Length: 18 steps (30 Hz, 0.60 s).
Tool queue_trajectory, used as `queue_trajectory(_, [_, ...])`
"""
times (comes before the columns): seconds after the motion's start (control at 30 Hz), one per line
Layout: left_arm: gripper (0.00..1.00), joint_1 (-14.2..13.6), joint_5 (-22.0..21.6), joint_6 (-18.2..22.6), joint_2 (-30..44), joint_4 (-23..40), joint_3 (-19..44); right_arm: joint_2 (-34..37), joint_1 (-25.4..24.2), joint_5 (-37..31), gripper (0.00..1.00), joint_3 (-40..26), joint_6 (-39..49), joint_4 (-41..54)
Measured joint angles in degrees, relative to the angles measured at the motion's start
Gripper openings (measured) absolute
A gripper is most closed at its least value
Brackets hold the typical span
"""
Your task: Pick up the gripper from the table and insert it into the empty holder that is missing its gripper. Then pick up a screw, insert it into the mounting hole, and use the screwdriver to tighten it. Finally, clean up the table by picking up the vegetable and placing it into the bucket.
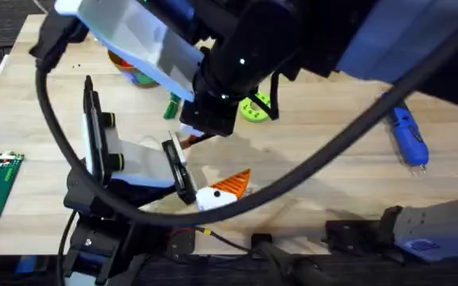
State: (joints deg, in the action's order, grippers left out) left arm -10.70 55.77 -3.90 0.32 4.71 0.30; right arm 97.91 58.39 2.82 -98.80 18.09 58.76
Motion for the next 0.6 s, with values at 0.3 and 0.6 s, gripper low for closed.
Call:
queue_trajectory(0.3, [0.992,0.00,0.00,0.00,0.00,0.00,0.00,0.00,0.09,0.01,0.008,-0.02,-0.02,0.00])
queue_trajectory(0.6, [0.993,0.00,0.17,0.20,0.00,0.00,0.00,0.24,0.09,2.59,0.008,-0.04,-0.02,0.02])
